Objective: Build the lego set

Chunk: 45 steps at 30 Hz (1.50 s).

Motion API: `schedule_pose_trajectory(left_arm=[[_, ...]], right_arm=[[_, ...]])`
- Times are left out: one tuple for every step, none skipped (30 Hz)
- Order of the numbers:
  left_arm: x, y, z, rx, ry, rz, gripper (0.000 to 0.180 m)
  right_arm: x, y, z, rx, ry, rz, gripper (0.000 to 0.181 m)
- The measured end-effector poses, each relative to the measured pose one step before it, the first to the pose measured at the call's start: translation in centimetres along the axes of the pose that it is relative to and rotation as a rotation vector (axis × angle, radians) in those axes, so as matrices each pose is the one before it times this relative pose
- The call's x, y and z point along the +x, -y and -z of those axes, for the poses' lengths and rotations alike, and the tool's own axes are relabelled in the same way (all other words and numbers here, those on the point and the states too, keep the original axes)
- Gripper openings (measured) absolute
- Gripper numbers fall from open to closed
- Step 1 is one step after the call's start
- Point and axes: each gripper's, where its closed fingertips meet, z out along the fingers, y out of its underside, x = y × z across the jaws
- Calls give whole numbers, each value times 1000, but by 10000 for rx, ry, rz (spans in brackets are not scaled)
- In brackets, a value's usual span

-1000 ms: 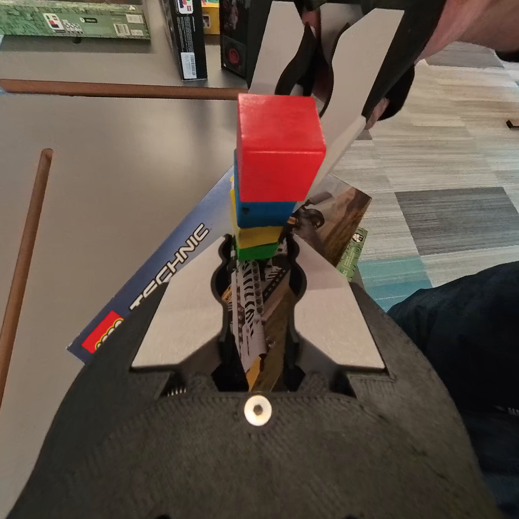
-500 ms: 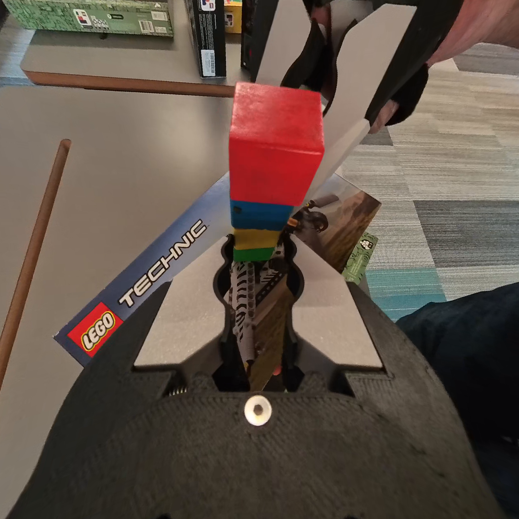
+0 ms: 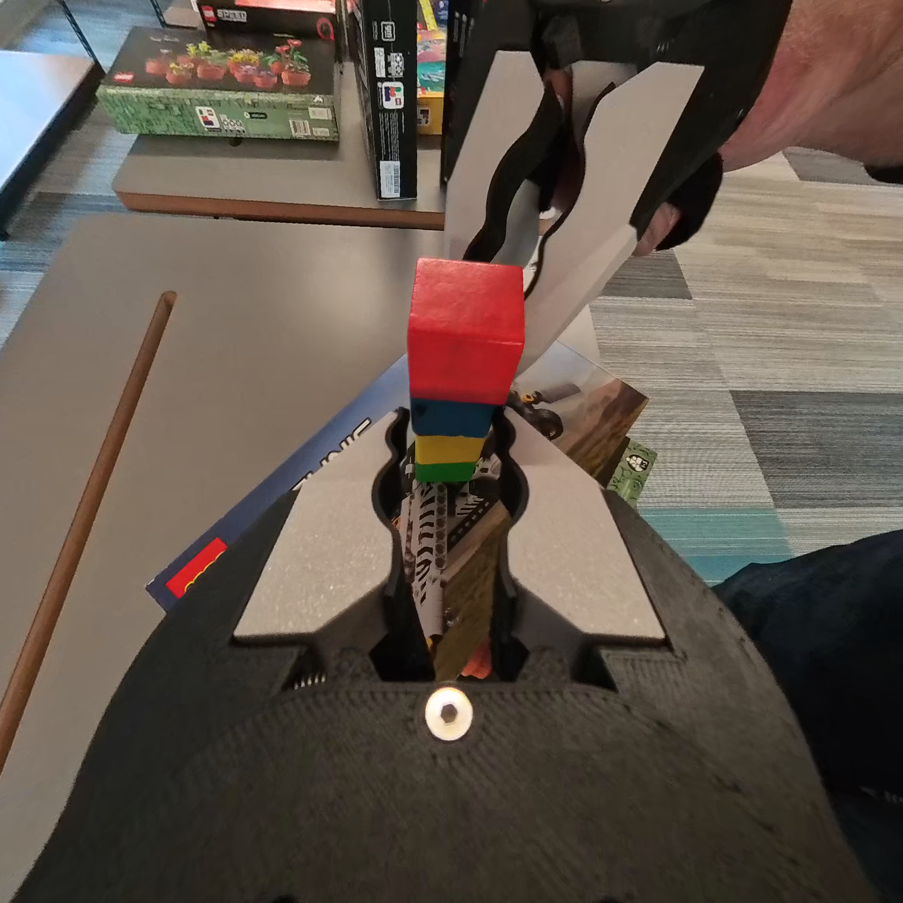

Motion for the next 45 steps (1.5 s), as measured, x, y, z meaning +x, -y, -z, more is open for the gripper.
schedule_pose_trajectory(left_arm=[[42, 25, -2, 8, 18, -20, 32], [22, 13, 4, 10, 22, -16, 32], [-14, -9, -6, -8, 42, -19, 31], [-54, 1, 7, -3, 60, -31, 30], [-27, -1, 0, 2, 41, -16, 30], [22, 1, -9, -3, 1, 7, 31], [-15, -3, -10, -10, 12, 9, 30], [-61, -16, -7, -9, 41, -3, 30], [1, 20, -1, -2, 7, -26, 30], [8, 5, -6, -8, 13, -30, 30], [4, 16, -31, -1, 16, -11, 30], [-2, 7, -13, 0, 21, -2, 30], [25, 3, -10, -2, -8, -5, 30], [117, 17, 27, 11, -69, 7, 32], [17, -19, 64, -5, -17, 47, 34], [-50, -31, 115, -8, 45, 35, 37], [8, -31, 160, -1, 7, 15, 39], [67, 28, 199, 36, -27, 32, 41], [26, 104, 229, 72, 3, 49, 41], [7, 174, 233, 96, 13, 39, 41], [-38, 189, 225, 81, 49, 22, 41], [-108, 254, 217, 81, 82, -5, 41], [-55, 360, 191, 126, 52, -30, 40], [-23, 381, 140, 114, 17, -12, 40], [-72, 341, 92, 81, 45, -23, 39], [-52, 262, 46, 48, 33, -48, 39], [38, 162, -10, 10, -32, -33, 38], [78, 127, -33, 10, -41, -33, 36], [17, 94, -30, 14, 20, -60, 36], [68, 56, -47, 2, -5, -59, 34], [94, 37, -46, 4, -22, -30, 33], [36, 57, -55, 18, 21, -11, 32], [23, 74, -70, 27, 32, -7, 32], [70, 45, -84, 3, -5, -7, 32], [1, 54, -47, 8, 21, -18, 33], [-36, 38, -41, 5, 13, -1, 32], [-3, 29, -41, -4, -18, 14, 32], [16, 17, -26, -8, -17, -17, 32], [-23, 48, -11, -2, 15, -41, 31], [-33, 24, -23, -10, 28, -26, 31], [2, 24, -17, -6, 14, -6, 31], [8, 37, -14, 19, 21, -3, 31], [1, -3, -13, 2, 39, 9, 31], [23, -22, -28, -2, 21, 6, 31], [15, -51, -22, -6, 8, 11, 31]], right_arm=[[32, 67, 49, -17, 16, 7, 21], [15, 22, 14, -3, 15, 8, 21], [72, -80, 10, -5, 18, 13, 20], [49, -66, -32, -5, 11, 5, 20], [51, -1, 31, -14, 16, -1, 19], [3, -22, 9, -10, 15, 1, 19], [37, 49, 9, 7, 2, 8, 19], [71, -4, 38, 11, -9, -6, 18], [18, -92, -37, -9, 26, -6, 18], [14, 6, -79, -10, -2, 17, 18], [104, -3, 50, -10, -17, 23, 18], [95, -51, 99, -3, -13, 0, 18], [-41, -70, 100, 0, -2, -12, 18], [-76, -31, 38, -27, 1, -28, 18], [-17, -43, 101, -67, -29, -26, 21], [-55, -93, 106, -17, -19, 6, 23], [-159, 16, 265, 68, 39, 7, 25], [-250, 158, 283, 118, 75, -8, 26], [-62, 159, 310, 103, 50, 4, 27], [-110, 281, 264, 70, -19, 36, 28], [-30, 271, 213, 50, -30, 57, 28], [-57, 322, 174, 79, -29, 46, 27], [27, 433, 73, 120, -16, 27, 27], [-82, 513, 34, 109, 14, 21, 26], [-80, 341, 0, 77, 13, 28, 26], [-60, 146, 23, 35, 7, 36, 25], [19, 55, -29, -6, 6, 39, 24], [-30, 67, -34, -12, 12, 38, 24], [58, 90, -90, -6, 13, 25, 24], [9, -9, -63, -8, 6, 14, 23], [-51, -4, -26, -12, 8, 12, 22], [-76, -25, 25, -15, 4, 4, 22], [44, 17, 3, -5, 1, 7, 22], [-24, 93, -12, -9, -5, 10, 22], [40, 14, -22, -17, 4, -3, 22], [51, 43, 66, 1, 0, -8, 21], [28, -18, 46, -4, -4, -6, 21], [8, -16, 25, -1, 4, 0, 21], [22, -10, 39, 4, -6, 3, 21], [24, 14, 30, 19, -4, -10, 20], [17, 9, 30, 12, 4, -15, 20], [8, -1, 16, -4, 0, 4, 20], [34, -2, 33, 6, -9, 3, 20], [34, -1, 17, 0, 1, -9, 20], [45, -8, 22, -1, -10, -6, 20]])
